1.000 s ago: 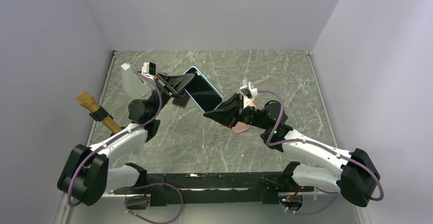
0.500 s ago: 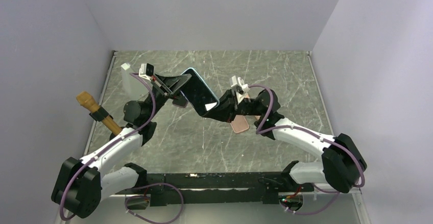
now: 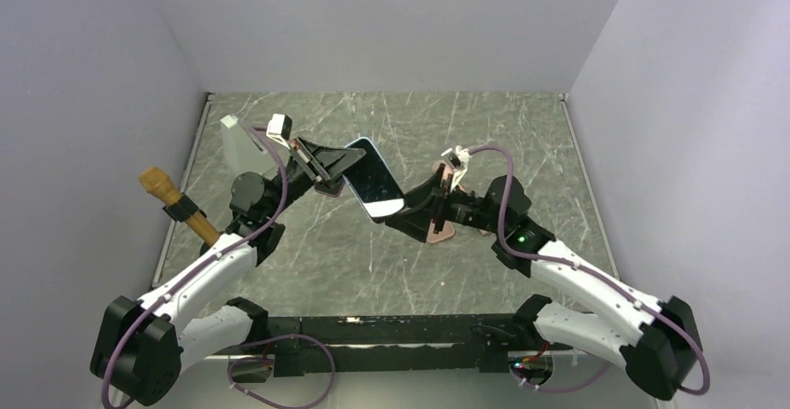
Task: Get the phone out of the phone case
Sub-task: Remove the phone case from the phone.
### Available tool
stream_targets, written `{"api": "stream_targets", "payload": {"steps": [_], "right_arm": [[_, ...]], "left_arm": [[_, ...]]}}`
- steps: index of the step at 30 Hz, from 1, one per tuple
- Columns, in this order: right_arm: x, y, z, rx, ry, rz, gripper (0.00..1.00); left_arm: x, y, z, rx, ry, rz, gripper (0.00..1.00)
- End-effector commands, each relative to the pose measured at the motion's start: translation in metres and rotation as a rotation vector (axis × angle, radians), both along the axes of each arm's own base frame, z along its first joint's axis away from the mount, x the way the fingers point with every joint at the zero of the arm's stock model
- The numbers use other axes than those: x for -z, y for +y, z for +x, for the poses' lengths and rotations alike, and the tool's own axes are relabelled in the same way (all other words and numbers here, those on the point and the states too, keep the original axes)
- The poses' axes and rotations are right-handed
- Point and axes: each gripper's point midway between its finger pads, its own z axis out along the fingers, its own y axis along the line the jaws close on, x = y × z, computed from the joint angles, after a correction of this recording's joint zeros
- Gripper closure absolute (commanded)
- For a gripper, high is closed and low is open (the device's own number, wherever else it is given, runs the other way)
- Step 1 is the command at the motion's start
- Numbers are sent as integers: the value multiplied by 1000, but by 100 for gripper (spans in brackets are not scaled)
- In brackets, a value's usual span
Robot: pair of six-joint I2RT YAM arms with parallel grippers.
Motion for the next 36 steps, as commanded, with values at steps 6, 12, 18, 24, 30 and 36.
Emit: {"api": "stream_targets", "payload": {"steps": [6, 12, 18, 24, 30, 36], "right_arm": [[23, -46, -8, 195, 258, -176, 19], [-16, -33, -33, 30, 292, -50, 43], [-30, -24, -34, -30, 297, -9, 62], [-26, -12, -32, -81, 320, 17, 65], [-23, 0, -35, -120, 335, 34, 68], [-10, 9, -34, -126, 361, 10, 66]], "left_arm": [[-5, 9, -9, -63, -188, 251, 100], [2, 12, -14, -75, -231, 387, 100], [1, 14, -24, -64, -266, 416, 100], [5, 9, -30, -12, -267, 386, 100], [7, 6, -31, 15, -256, 361, 100], [1, 5, -33, 33, -267, 335, 100]]}}
